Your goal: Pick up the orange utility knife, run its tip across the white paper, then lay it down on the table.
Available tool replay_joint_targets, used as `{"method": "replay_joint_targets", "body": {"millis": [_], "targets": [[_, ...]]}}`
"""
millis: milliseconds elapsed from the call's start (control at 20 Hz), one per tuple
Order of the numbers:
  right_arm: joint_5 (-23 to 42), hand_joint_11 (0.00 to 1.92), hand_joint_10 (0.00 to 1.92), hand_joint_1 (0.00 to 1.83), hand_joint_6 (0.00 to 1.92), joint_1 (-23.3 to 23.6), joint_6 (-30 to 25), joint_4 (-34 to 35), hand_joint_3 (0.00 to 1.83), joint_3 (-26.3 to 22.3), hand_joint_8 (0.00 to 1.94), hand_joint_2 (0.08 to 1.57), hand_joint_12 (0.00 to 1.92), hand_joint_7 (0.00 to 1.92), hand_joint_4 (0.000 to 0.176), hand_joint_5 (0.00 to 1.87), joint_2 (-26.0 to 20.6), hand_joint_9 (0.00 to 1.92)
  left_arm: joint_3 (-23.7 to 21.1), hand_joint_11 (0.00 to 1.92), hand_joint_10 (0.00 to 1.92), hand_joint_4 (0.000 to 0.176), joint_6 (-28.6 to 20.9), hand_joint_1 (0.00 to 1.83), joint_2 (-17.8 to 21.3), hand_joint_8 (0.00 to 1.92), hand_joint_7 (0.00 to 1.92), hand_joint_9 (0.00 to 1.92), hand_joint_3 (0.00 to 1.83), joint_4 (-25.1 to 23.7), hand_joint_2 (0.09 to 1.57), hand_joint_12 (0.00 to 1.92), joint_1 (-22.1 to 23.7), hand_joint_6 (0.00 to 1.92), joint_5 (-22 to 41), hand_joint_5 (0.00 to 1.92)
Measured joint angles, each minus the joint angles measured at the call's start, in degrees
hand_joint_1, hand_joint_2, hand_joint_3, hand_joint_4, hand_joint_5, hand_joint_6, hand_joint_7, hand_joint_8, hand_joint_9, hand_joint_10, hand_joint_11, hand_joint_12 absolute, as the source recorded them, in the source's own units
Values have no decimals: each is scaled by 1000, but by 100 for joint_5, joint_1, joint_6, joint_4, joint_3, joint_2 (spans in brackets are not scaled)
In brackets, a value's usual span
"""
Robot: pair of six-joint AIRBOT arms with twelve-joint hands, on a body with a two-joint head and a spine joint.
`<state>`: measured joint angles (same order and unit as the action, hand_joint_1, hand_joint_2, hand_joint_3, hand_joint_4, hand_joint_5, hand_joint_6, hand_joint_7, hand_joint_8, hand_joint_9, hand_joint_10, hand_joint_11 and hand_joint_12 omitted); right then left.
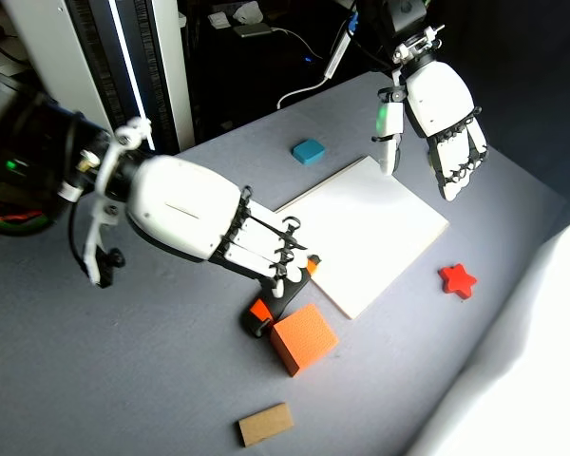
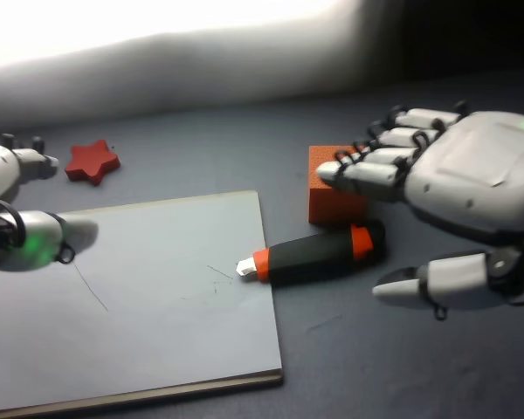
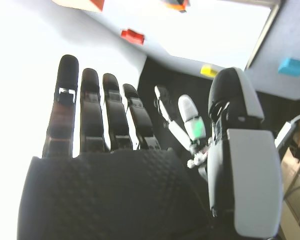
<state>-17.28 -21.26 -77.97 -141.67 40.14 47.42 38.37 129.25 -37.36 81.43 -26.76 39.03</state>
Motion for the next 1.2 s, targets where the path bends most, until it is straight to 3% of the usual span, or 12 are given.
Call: {"method": "replay_joint_targets", "body": {"millis": [200,250,300,350,400,450,750,850,900,1100,1150,1200], "targets": [[-83,0,500,465,59,146,-136,503,1,-179,15,1117,1178,267,0,149,-503,117,-142,0,10,0,96,104,0,11,409,373,0,4,1250,1039,92,12,-146,285],[-146,0,942,356,536,133,-138,529,9,-199,225,1163,1454,478,0,230,-568,200,-146,0,40,0,131,120,0,26,519,462,0,2,1249,1117,151,19,-129,359],[-291,0,1128,331,837,90,-133,533,6,-221,387,1174,1565,477,0,164,-632,182,-201,0,44,0,166,125,2,25,545,483,0,-4,1248,1144,214,17,-46,376],[-496,0,1212,320,966,13,-127,540,4,-221,478,1179,1599,452,0,119,-654,157,-258,0,45,0,190,126,2,24,551,487,0,-33,1248,1149,280,17,-22,380],[-564,0,1212,320,966,-24,-127,546,4,-221,478,1179,1599,452,0,119,-680,157,-297,0,45,0,199,126,2,24,551,487,0,-42,1248,1149,297,17,-31,380],[-640,0,1236,320,1027,-46,-111,566,1,-221,672,1180,1614,372,0,97,-772,151,-334,0,45,0,210,126,0,23,553,488,0,-2,1248,1150,315,16,-59,381],[-669,0,1237,321,1028,-46,-315,828,1,-339,683,1180,1613,367,0,97,-789,151,-334,0,43,0,247,125,2,20,554,488,0,-2,1248,1149,450,14,17,382],[-485,0,1237,321,1028,-39,-809,1012,1,-337,685,1180,1613,366,0,97,-828,151,-352,0,43,0,249,125,2,20,554,489,0,2,1248,1149,450,14,59,382],[-398,0,1237,321,1028,31,-1314,1014,1,-341,686,1180,1613,366,0,97,-828,151,-361,0,43,0,249,125,2,19,554,489,0,2,1248,1149,452,13,83,382],[-527,0,1236,321,1029,245,-2632,986,0,-422,690,1180,1612,364,0,96,-804,151,-415,0,42,0,227,125,2,18,555,489,0,7,1248,1149,507,12,76,383],[-507,0,1236,321,1029,256,-2455,1001,0,-422,691,1180,1612,364,0,96,-804,151,-415,0,42,0,238,125,0,18,555,489,0,0,1248,1149,514,12,109,383],[-387,0,1236,321,1029,278,-1878,968,0,-422,692,1180,1612,364,0,96,-828,151,-417,0,42,0,278,125,2,17,555,489,0,4,1248,1149,522,12,125,383]]}}
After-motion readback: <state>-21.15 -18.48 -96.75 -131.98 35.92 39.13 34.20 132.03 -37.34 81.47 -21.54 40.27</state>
